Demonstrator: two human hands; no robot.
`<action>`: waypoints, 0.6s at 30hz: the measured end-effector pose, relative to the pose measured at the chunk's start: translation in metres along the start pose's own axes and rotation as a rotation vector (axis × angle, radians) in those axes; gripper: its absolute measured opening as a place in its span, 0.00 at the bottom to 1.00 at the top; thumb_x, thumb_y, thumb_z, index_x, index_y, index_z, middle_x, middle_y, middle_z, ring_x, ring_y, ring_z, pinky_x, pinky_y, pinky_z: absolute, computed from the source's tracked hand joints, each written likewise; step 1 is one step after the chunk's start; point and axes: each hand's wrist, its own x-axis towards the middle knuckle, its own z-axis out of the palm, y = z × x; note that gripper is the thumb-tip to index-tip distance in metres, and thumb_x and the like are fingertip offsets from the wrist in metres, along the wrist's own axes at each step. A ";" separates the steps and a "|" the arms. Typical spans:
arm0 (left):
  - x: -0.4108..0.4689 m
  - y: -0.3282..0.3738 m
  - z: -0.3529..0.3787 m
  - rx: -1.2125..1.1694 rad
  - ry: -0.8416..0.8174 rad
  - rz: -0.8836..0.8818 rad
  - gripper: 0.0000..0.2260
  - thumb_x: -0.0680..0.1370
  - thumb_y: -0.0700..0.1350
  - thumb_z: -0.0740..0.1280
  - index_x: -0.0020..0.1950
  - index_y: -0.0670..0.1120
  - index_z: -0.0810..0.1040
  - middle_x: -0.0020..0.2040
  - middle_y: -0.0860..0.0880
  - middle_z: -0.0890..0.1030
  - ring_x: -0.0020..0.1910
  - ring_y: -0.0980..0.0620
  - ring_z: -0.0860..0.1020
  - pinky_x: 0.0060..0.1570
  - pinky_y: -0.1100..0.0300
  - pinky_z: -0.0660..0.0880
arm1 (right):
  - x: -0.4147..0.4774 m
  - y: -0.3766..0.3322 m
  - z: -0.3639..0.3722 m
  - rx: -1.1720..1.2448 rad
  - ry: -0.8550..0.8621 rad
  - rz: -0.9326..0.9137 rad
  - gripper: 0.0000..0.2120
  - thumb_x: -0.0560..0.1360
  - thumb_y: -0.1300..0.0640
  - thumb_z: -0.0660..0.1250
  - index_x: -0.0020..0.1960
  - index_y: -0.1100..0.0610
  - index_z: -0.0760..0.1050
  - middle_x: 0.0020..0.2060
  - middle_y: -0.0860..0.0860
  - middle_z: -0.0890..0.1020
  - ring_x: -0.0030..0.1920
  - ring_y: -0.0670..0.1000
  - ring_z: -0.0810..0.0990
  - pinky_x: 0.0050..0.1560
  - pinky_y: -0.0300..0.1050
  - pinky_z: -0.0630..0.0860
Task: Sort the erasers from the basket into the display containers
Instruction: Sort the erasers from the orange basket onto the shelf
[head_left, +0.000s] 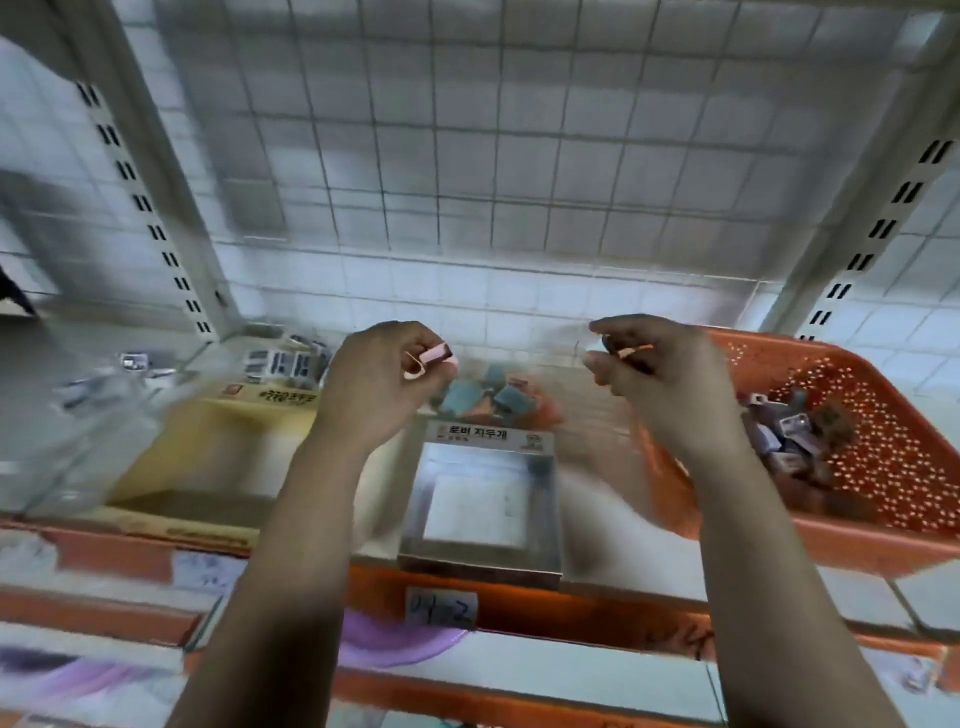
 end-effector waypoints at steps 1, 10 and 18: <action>-0.003 -0.007 -0.007 0.018 0.014 0.000 0.05 0.72 0.49 0.74 0.43 0.50 0.81 0.39 0.55 0.81 0.37 0.59 0.80 0.41 0.60 0.76 | 0.000 -0.005 0.014 0.000 -0.029 -0.006 0.12 0.71 0.58 0.75 0.50 0.43 0.81 0.41 0.43 0.83 0.39 0.46 0.83 0.45 0.44 0.77; -0.032 -0.066 -0.113 0.057 0.178 -0.071 0.04 0.72 0.46 0.74 0.43 0.51 0.80 0.41 0.54 0.82 0.41 0.58 0.81 0.44 0.61 0.76 | -0.002 -0.058 0.143 0.056 -0.199 -0.043 0.11 0.73 0.59 0.72 0.54 0.49 0.81 0.43 0.44 0.82 0.41 0.50 0.84 0.50 0.47 0.79; -0.029 -0.160 -0.236 0.148 0.361 -0.069 0.04 0.73 0.48 0.73 0.45 0.52 0.81 0.41 0.58 0.82 0.38 0.65 0.79 0.40 0.71 0.72 | 0.002 -0.111 0.245 0.055 -0.301 -0.074 0.11 0.74 0.59 0.71 0.53 0.47 0.80 0.43 0.41 0.82 0.41 0.45 0.83 0.43 0.33 0.74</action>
